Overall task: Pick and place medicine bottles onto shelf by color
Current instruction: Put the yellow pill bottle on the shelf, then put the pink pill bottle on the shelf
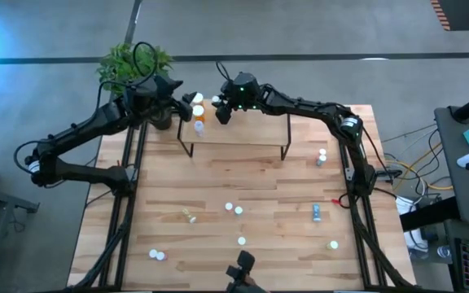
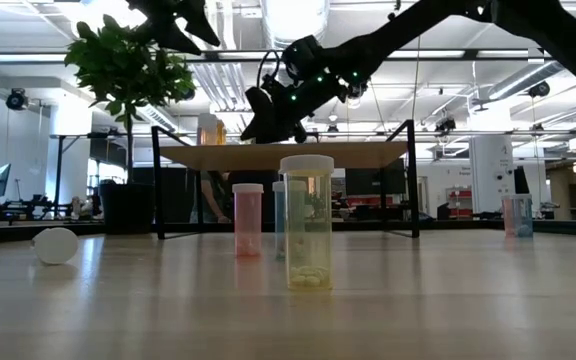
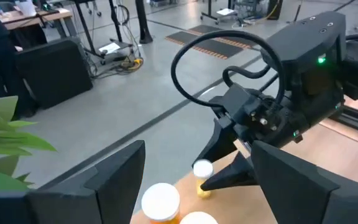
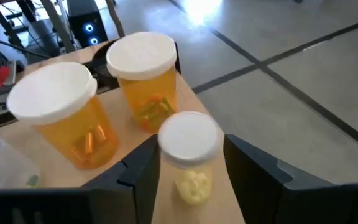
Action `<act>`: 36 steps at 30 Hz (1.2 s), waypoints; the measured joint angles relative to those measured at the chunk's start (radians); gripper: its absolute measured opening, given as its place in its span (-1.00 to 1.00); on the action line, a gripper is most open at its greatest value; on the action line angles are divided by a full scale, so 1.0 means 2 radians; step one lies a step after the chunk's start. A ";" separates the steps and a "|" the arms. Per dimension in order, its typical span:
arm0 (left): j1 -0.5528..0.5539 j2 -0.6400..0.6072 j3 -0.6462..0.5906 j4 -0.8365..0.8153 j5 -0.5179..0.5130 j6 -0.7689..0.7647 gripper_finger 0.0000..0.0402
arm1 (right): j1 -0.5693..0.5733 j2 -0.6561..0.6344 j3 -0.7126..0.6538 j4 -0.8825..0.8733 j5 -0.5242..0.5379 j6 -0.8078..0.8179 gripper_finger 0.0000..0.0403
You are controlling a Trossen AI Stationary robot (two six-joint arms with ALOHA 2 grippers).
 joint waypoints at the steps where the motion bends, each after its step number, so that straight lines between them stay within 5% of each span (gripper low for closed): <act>1: 0.000 0.002 0.000 0.002 0.000 0.000 0.38 | 0.000 -0.001 0.000 0.001 0.000 0.000 -0.14; 10: 0.000 0.003 -0.003 0.016 -0.010 -0.014 0.38 | 0.000 -0.051 0.000 -0.012 0.028 -0.032 -0.02; 18: 0.000 0.009 -0.008 0.058 -0.010 0.015 0.38 | 0.016 -0.153 0.000 -0.121 0.063 -0.023 -0.04; 22: 0.000 0.026 -0.010 0.110 -0.009 0.025 0.38 | 0.047 -0.214 0.000 -0.185 0.122 -0.042 -0.04; 27: -0.016 0.032 0.010 0.126 0.069 0.002 0.38 | 0.115 -0.293 0.000 -0.232 0.161 -0.048 -0.04; 33: -0.081 0.039 0.004 0.186 0.069 -0.001 0.38 | 0.179 -0.370 -0.004 -0.347 0.139 -0.048 -0.04; 36: -0.127 0.055 0.002 0.225 0.038 -0.017 0.38 | 0.195 -0.381 -0.010 -0.413 0.071 0.019 -0.04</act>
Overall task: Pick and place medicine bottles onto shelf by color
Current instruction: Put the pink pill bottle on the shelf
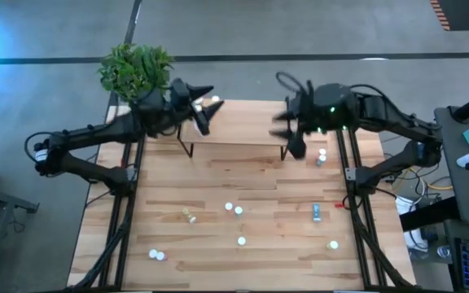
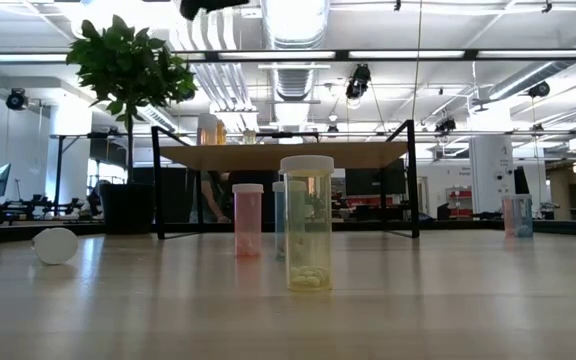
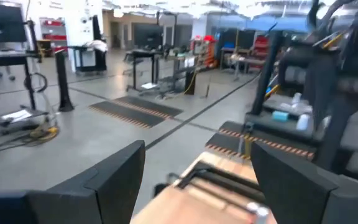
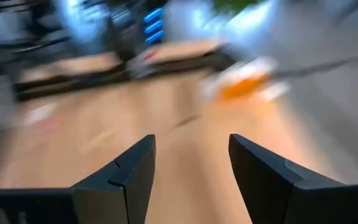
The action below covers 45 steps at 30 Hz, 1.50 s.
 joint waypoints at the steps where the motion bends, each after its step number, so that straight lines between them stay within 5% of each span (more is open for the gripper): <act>1: -0.016 0.008 0.000 0.010 -0.012 -0.008 0.38 | 0.005 0.000 -0.002 -0.012 -0.032 0.020 -0.04; 4: -0.067 0.039 0.006 0.030 -0.047 -0.020 0.38 | 0.028 0.001 -0.009 -0.027 -0.096 0.079 -0.04; 6: -0.105 0.061 0.017 0.040 -0.082 -0.020 0.38 | 0.055 0.002 -0.017 -0.054 -0.088 0.095 -0.06; 10: -0.178 0.098 0.056 0.008 -0.184 -0.034 0.38 | 0.125 0.002 -0.042 -0.099 0.052 0.104 -0.13; 14: -0.246 0.122 0.093 -0.117 -0.301 -0.127 0.38 | 0.183 -0.006 -0.080 -0.087 0.171 0.107 -0.18; 21: -0.307 0.133 0.109 -0.274 -0.348 -0.348 0.38 | 0.218 -0.025 -0.160 0.067 0.199 0.090 -0.19; 26: -0.308 0.131 0.101 -0.293 -0.316 -0.372 0.38 | 0.219 -0.030 -0.200 0.147 0.142 0.090 -0.19; 34: -0.300 0.105 0.101 -0.589 -0.127 -0.580 0.38 | 0.219 0.009 -0.239 0.162 0.108 0.086 -0.25; 41: -0.319 0.100 0.067 -0.674 0.062 -0.535 0.38 | 0.218 0.079 -0.218 0.208 0.112 0.156 -0.35; 45: -0.320 0.083 0.026 -0.677 0.103 -0.534 0.38 | 0.218 0.117 -0.192 0.216 0.127 0.165 -0.40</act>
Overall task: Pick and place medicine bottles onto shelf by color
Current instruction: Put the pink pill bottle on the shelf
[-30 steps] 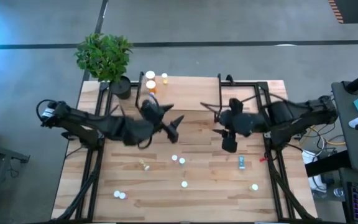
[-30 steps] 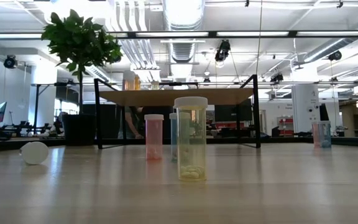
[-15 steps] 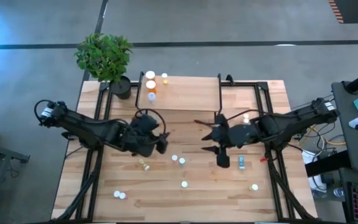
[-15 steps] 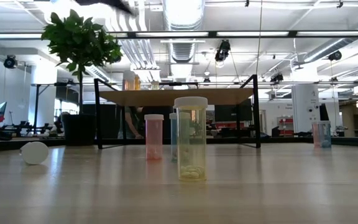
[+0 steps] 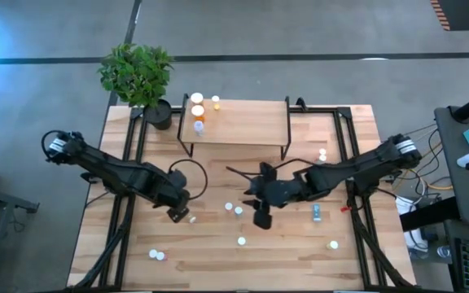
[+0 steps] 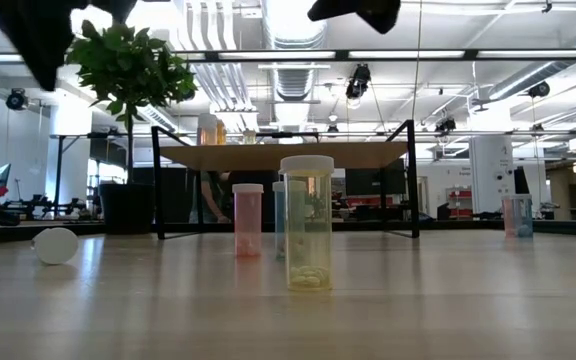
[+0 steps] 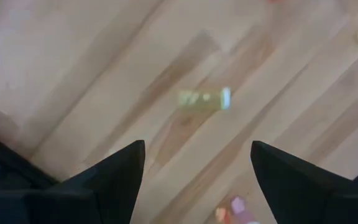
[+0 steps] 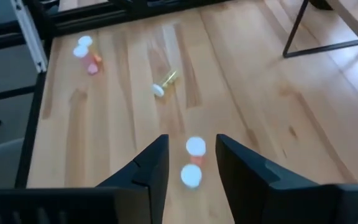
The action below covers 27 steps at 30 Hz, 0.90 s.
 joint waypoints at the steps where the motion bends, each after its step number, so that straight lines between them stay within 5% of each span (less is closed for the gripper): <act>1: 0.000 -0.004 -0.012 0.003 0.012 -0.003 0.38 | 0.000 0.006 0.007 0.000 0.004 0.000 -0.40; 8: -0.006 -0.006 -0.077 0.049 0.034 -0.023 0.38 | 0.000 0.018 0.026 -0.002 0.074 0.009 -0.38; 15: -0.006 0.017 -0.120 0.213 0.036 0.079 0.38 | 0.000 0.000 0.023 -0.048 0.095 0.053 -0.30; 22: -0.025 0.053 -0.106 0.188 0.200 0.051 0.38 | 0.000 -0.019 0.022 -0.103 0.105 0.093 -0.29; 27: -0.093 0.057 -0.103 0.214 0.208 0.054 0.38 | 0.000 -0.020 0.022 -0.104 0.116 0.096 -0.29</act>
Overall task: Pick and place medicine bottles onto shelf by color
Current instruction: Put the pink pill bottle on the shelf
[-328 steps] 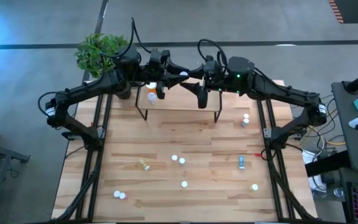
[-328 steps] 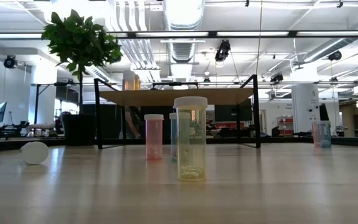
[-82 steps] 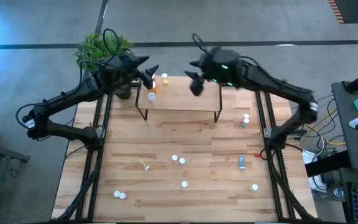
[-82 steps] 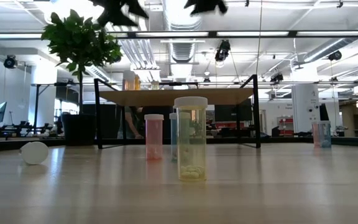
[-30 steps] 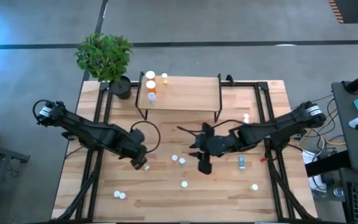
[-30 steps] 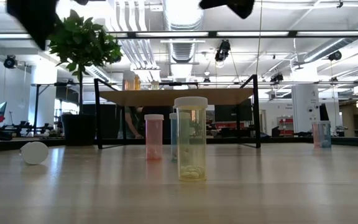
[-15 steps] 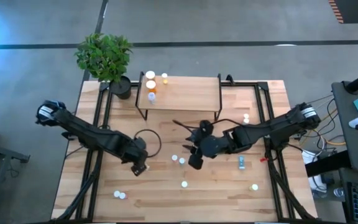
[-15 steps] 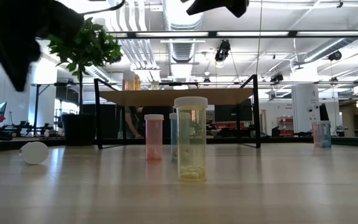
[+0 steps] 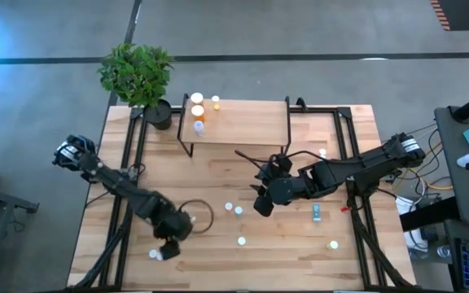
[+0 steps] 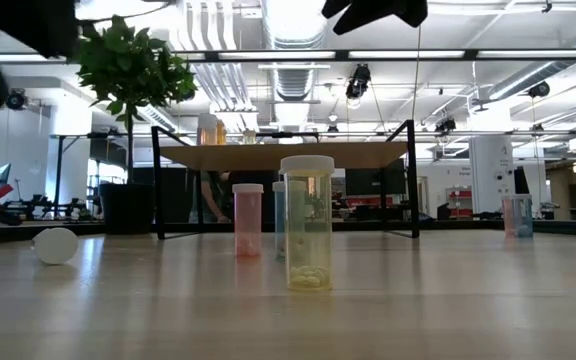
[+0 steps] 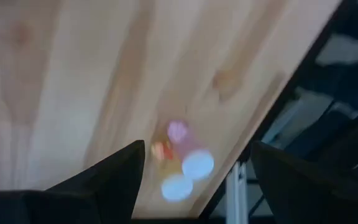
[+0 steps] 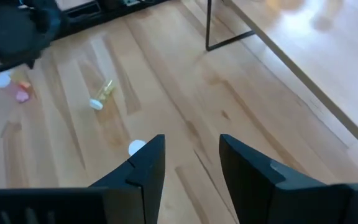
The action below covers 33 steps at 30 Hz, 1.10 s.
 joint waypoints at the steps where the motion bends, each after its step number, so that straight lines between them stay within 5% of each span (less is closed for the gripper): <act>1: -0.012 0.000 0.000 0.000 -0.004 0.000 0.38 | 0.000 0.000 0.000 0.001 0.000 0.001 -0.29; 20: -0.159 0.001 -0.017 0.026 -0.152 0.080 0.38 | -0.002 0.002 0.000 0.012 0.001 -0.031 -0.29; 33: -0.164 0.043 -0.032 0.067 -0.143 0.077 0.38 | -0.002 0.001 0.000 0.014 0.001 -0.026 -0.29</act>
